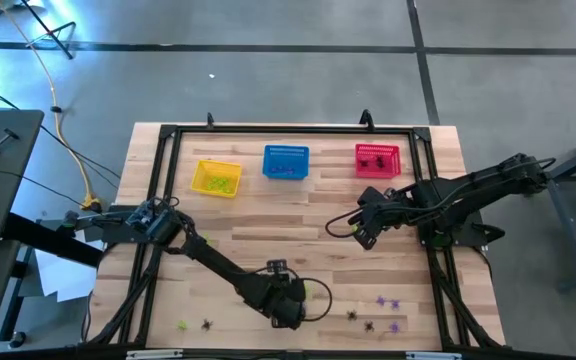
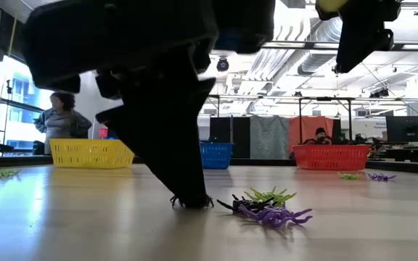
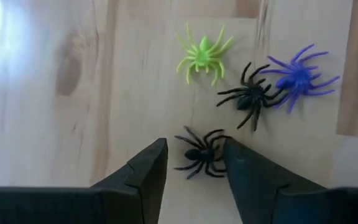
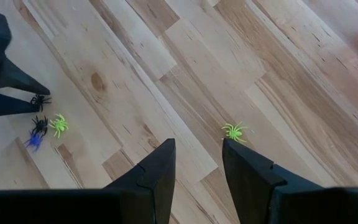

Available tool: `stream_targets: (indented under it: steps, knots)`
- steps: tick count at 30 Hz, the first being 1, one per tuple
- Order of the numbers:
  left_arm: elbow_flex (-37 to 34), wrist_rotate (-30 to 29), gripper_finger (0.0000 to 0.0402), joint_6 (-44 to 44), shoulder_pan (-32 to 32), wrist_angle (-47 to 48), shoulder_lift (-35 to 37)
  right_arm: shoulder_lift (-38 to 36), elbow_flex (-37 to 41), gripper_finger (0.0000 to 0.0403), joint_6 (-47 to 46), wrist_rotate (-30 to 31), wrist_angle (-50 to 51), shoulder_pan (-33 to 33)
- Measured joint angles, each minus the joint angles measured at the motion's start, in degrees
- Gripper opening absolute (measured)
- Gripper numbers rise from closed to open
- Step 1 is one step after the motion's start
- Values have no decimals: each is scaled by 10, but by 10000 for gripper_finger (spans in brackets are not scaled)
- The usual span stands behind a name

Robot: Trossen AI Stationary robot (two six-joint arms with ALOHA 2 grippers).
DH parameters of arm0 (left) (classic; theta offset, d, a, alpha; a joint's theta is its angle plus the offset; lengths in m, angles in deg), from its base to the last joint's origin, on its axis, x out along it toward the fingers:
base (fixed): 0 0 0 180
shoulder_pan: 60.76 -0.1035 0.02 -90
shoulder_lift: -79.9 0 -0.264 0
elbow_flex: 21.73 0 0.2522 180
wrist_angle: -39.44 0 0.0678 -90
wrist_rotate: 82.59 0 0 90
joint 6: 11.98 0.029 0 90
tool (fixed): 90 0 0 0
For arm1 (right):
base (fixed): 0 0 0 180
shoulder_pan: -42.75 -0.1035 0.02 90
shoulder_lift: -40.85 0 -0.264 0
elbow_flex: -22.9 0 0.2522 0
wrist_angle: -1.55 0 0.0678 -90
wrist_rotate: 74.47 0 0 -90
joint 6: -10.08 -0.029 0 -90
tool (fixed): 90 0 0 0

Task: Sort Halloween decoration
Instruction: Put the black spider toy into the red bin

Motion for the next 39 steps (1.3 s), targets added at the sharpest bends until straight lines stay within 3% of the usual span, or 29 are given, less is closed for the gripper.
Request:
stream_targets:
  steps: [10,19,31,39]
  knots:
    - [0,51,134,-60,-20,9,-10,0,0,130,0,0,0,0]
    - [0,93,13,-87,-26,11,-9,0,0,130,0,0,0,0]
    - [34,93,1,-84,-26,61,9,0,0,130,0,0,0,0]
    - [41,42,1,-101,-23,140,69,0,0,130,0,0,-3,0]
